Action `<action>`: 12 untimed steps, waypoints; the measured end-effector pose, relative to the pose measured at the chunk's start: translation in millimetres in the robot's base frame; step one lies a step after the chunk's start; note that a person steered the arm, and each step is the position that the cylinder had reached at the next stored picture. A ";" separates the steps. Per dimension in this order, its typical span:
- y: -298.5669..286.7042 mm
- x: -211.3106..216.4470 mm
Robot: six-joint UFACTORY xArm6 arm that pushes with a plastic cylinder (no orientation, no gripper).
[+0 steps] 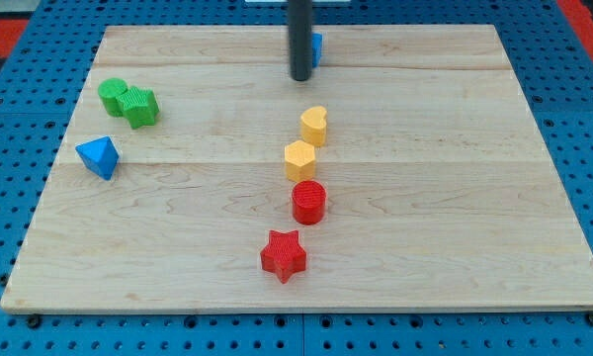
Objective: Move the yellow heart into the blue cube
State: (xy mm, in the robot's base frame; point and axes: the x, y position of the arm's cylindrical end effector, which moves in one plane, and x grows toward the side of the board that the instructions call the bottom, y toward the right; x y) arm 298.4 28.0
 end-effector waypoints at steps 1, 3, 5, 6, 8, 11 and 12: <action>13.7 -35.5; 35.5 -62.5; 71.8 138.2; 23.8 108.7; 45.7 76.7; -53.6 55.4; -43.5 83.4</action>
State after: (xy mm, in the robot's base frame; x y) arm 381.8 -15.6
